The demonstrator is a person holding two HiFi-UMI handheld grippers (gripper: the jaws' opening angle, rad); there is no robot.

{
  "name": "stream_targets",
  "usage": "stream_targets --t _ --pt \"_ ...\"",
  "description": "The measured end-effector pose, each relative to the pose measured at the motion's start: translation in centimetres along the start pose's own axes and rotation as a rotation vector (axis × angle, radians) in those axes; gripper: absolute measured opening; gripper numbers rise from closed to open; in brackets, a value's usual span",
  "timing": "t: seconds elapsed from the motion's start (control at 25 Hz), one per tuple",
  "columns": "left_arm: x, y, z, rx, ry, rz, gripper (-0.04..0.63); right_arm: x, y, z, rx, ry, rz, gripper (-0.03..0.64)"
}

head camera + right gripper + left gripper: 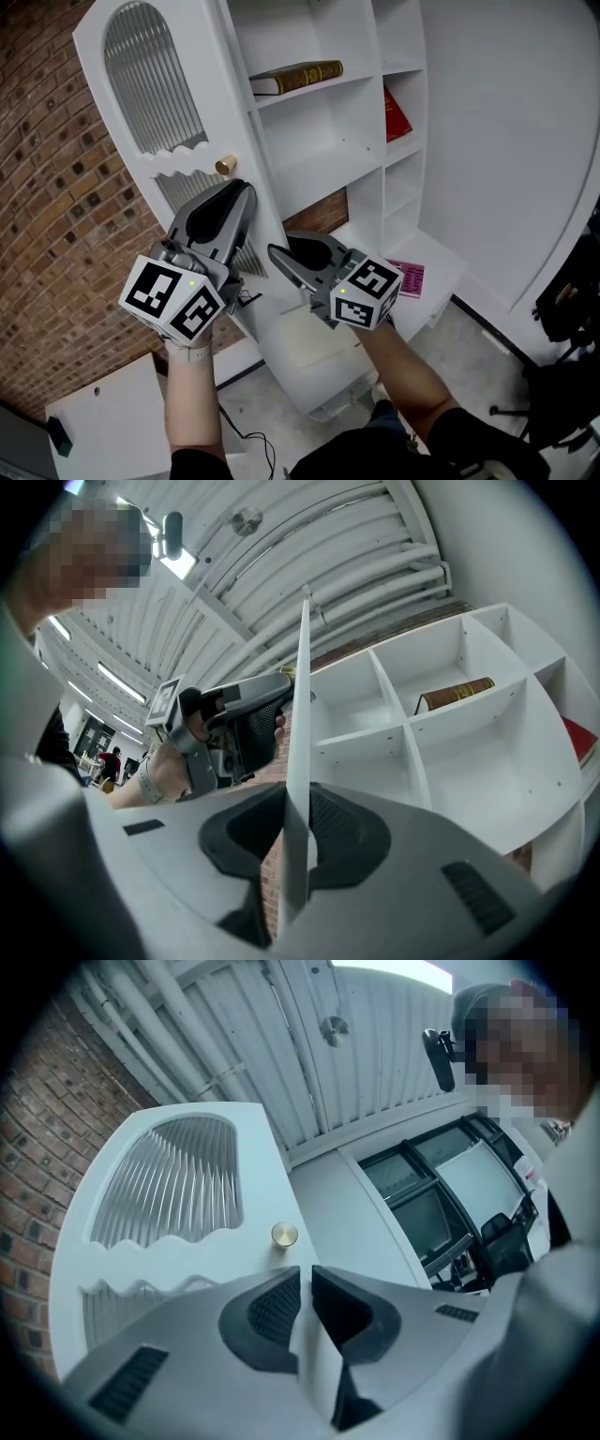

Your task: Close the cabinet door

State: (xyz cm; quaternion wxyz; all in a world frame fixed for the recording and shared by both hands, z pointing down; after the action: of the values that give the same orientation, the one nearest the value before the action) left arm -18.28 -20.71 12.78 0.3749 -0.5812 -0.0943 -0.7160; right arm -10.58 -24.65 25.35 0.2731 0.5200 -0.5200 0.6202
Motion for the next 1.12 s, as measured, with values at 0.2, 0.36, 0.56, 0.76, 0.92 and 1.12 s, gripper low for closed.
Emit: stream_targets --t 0.2,0.36,0.56,0.76,0.92,1.12 --pt "0.9 2.3 -0.6 -0.009 0.006 -0.017 0.046 0.3 0.0 2.8 -0.016 0.024 0.011 0.083" --pt "1.8 4.5 -1.5 -0.019 0.018 -0.033 0.044 0.7 0.4 5.6 -0.038 0.057 0.014 0.087" --pt "3.1 6.9 -2.9 -0.044 0.015 -0.035 0.043 1.2 1.3 9.0 -0.085 0.097 0.008 0.095" --pt "4.3 9.0 -4.6 -0.072 0.025 -0.048 0.043 1.8 2.5 12.0 -0.127 0.121 0.011 0.104" --pt "5.3 10.2 -5.8 -0.094 0.029 -0.051 0.043 2.4 3.4 14.0 -0.156 0.123 0.015 0.112" --pt "6.3 11.6 -7.4 -0.129 0.044 -0.062 0.038 3.0 4.8 16.1 -0.169 0.106 0.023 0.129"
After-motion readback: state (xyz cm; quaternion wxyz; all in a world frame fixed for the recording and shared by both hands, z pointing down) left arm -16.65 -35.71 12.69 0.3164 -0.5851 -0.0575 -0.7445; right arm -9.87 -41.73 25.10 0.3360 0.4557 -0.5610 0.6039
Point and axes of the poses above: the fingertips, and each gripper's own axes: y forward along the fingers, z to its right, x out of its underside, the point moved 5 cm from there along -y, backward along the fingers, and after that the axes turned 2 degrees about -y, right-handed, at the moved point
